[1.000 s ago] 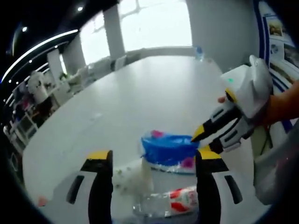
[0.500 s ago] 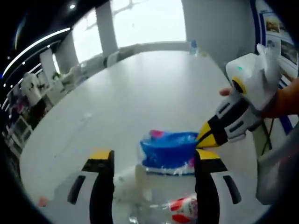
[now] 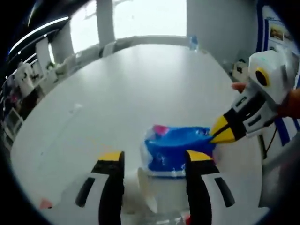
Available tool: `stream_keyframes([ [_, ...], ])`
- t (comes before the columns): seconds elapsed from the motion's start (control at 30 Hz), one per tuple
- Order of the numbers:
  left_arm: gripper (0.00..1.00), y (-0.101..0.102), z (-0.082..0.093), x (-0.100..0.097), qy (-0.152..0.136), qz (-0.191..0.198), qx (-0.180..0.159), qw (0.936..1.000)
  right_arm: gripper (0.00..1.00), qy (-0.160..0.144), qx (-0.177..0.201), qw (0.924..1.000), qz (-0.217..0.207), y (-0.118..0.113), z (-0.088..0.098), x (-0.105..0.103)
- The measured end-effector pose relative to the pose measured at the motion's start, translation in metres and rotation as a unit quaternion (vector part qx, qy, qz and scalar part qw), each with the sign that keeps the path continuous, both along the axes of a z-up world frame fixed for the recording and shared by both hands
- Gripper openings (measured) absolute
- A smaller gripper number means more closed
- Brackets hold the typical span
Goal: Arrange the tabletop items into an orderly group along one side of the table until the central work area is clear of visible clutter.
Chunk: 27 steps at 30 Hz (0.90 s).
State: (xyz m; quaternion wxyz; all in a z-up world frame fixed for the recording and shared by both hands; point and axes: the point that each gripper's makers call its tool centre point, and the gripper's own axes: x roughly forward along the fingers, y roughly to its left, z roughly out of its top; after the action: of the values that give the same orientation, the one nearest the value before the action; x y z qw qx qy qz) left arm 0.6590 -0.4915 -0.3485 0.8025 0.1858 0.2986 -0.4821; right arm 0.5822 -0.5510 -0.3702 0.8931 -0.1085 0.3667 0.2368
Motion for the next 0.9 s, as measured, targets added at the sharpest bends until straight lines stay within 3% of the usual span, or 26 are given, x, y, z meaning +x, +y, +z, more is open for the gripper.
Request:
stream_keyframes([
  [0.3,0.33,-0.012,-0.015,0.004,0.012,-0.010,-0.003,0.9999,0.02,-0.003,-0.005,1.0000,0.005,-0.005,0.001,-0.001],
  [0.37,0.31,-0.016,-0.012,0.006,-0.007,-0.020,0.000,0.9998,0.02,-0.005,-0.006,1.0000,0.006,-0.006,0.001,-0.002],
  [0.8,0.20,-0.025,-0.013,0.012,0.000,-0.031,0.008,0.9995,0.02,-0.018,-0.012,0.9996,0.017,-0.007,0.003,-0.002],
  [0.9,0.10,-0.021,-0.013,0.014,-0.002,-0.028,0.019,0.9994,0.02,-0.020,-0.017,0.9995,0.019,-0.008,0.004,-0.003],
])
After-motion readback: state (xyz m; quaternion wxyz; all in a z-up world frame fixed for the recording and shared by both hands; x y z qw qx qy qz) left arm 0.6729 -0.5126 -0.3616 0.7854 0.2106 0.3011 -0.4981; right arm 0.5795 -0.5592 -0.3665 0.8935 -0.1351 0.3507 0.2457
